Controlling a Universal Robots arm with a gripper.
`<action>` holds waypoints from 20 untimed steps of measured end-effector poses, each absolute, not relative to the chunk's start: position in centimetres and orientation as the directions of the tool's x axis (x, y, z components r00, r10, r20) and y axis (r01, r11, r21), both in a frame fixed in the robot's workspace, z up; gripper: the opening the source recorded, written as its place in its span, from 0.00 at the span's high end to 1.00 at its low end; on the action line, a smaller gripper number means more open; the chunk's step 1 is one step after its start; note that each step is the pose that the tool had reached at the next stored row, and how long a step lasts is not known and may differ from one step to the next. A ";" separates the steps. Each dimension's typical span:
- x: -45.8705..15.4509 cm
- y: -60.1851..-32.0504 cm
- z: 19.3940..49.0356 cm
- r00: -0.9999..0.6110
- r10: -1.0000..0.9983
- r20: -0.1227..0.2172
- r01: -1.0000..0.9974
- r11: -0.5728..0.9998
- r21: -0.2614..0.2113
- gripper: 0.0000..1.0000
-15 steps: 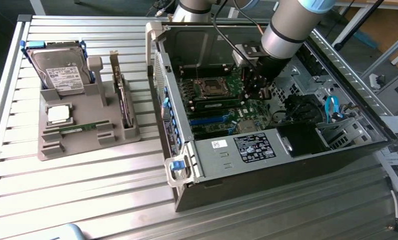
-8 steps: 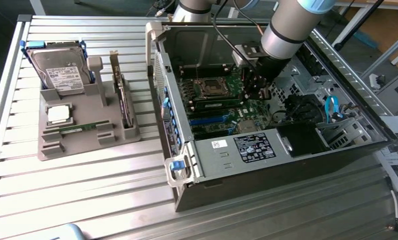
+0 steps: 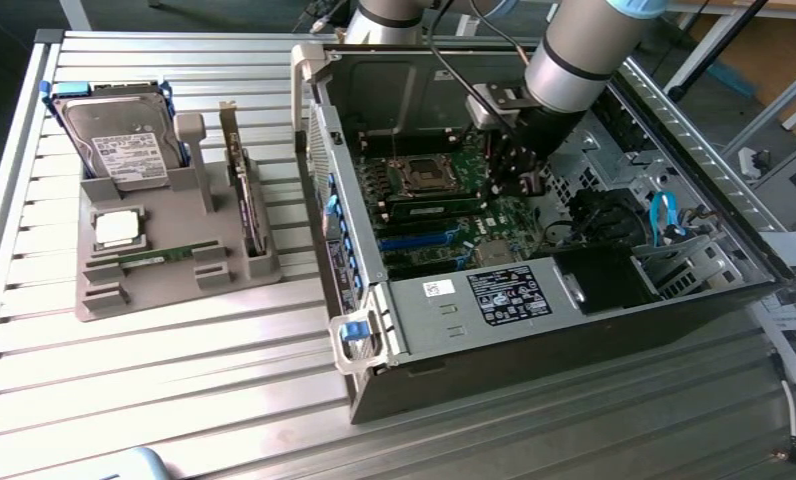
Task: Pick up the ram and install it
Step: 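Press down the ram until it locks into place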
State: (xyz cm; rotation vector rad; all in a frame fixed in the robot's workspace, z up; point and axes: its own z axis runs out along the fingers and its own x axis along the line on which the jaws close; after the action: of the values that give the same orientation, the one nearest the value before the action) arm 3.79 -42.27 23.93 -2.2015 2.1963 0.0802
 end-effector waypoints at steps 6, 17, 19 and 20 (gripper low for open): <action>3.8 -42.3 24.5 0.002 -0.998 -0.055 -1.000 -0.003 0.015 0.89; 2.2 -42.3 24.5 0.002 -0.998 -0.055 -1.000 -0.003 0.015 0.89; 1.5 -42.3 24.5 0.002 -0.998 -0.055 -1.000 -0.003 0.015 0.89; 1.3 -42.3 24.5 0.002 -0.998 -0.055 -1.000 -0.003 0.014 0.89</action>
State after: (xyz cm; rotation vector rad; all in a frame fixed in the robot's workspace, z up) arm 1.25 -42.27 24.54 -2.2031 2.1980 0.0766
